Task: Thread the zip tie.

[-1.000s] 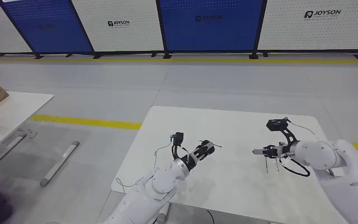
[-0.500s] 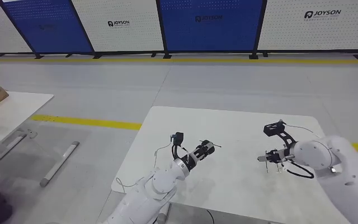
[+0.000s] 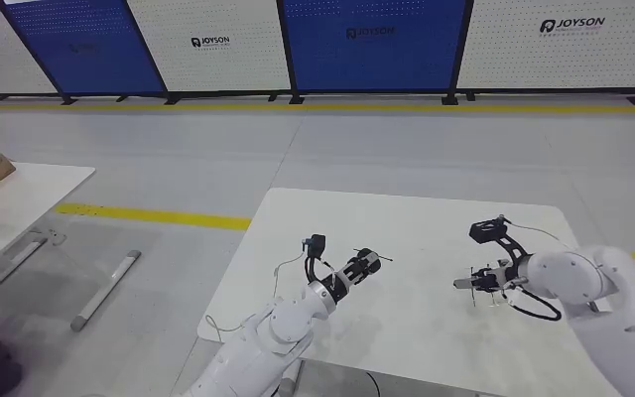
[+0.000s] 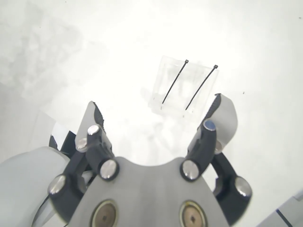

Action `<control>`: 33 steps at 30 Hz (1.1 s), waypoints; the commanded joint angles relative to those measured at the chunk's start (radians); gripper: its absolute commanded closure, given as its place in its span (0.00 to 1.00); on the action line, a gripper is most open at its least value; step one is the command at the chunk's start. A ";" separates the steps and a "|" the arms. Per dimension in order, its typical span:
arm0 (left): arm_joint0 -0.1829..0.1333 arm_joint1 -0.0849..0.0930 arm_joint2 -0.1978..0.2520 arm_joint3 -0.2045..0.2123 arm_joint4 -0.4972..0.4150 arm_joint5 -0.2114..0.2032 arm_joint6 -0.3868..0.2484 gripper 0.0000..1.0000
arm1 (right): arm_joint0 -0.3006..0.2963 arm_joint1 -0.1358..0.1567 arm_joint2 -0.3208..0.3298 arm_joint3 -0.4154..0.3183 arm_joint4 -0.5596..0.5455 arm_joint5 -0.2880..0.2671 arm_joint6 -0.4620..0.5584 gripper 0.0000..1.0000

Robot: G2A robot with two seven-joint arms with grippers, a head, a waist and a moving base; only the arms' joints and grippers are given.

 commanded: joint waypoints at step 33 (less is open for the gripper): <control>0.000 0.000 0.000 0.000 0.000 0.000 0.000 1.00 | 0.175 -0.079 -0.163 0.285 0.008 0.077 0.047 0.80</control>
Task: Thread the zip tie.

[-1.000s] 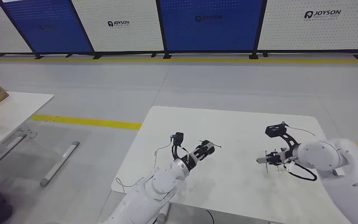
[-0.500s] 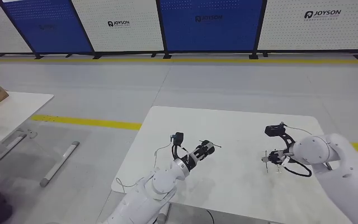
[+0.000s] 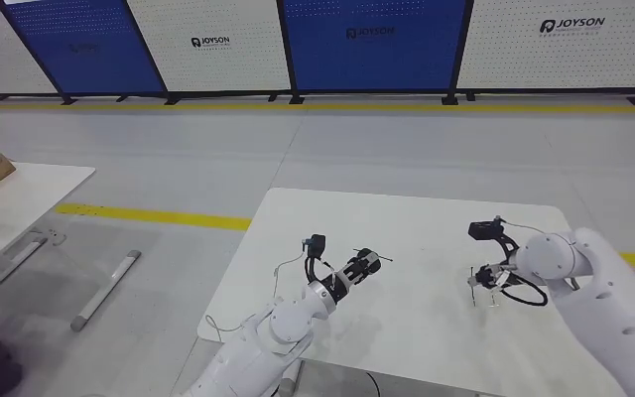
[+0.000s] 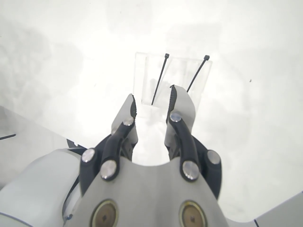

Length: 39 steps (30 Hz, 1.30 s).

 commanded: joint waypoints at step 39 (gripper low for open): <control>0.000 0.000 0.000 0.000 0.000 0.000 0.000 1.00 | 0.138 -0.126 -0.171 0.307 0.021 -0.009 0.004 0.72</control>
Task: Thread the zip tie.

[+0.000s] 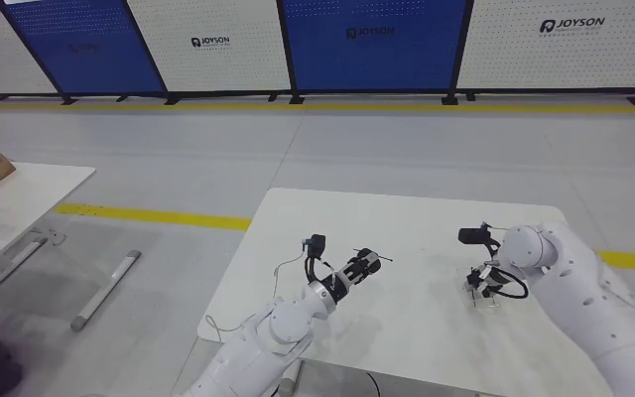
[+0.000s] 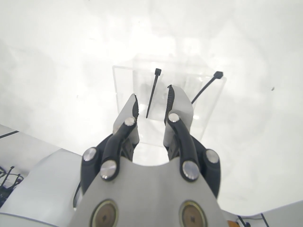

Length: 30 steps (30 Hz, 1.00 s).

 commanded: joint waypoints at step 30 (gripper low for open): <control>0.000 0.000 0.000 0.000 0.000 0.000 0.000 1.00 | 0.002 -0.018 0.024 0.007 -0.004 -0.042 0.020 1.00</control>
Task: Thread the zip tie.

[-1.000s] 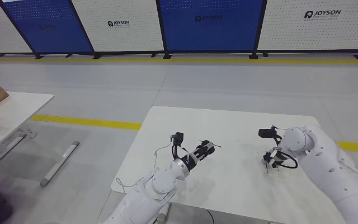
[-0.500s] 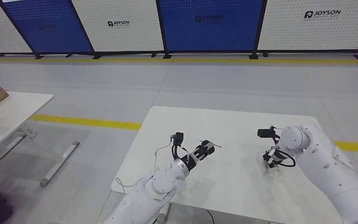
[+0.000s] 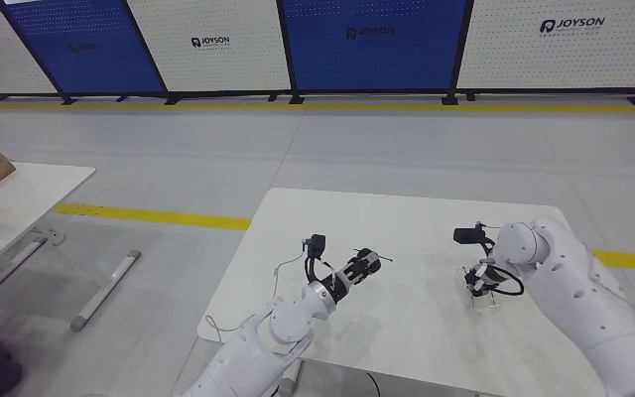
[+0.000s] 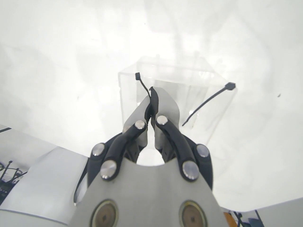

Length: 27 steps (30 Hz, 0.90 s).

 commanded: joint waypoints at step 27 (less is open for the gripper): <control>0.000 0.000 0.000 0.000 0.000 0.000 0.000 1.00 | -0.497 0.187 0.558 -0.590 0.112 0.029 -0.318 1.00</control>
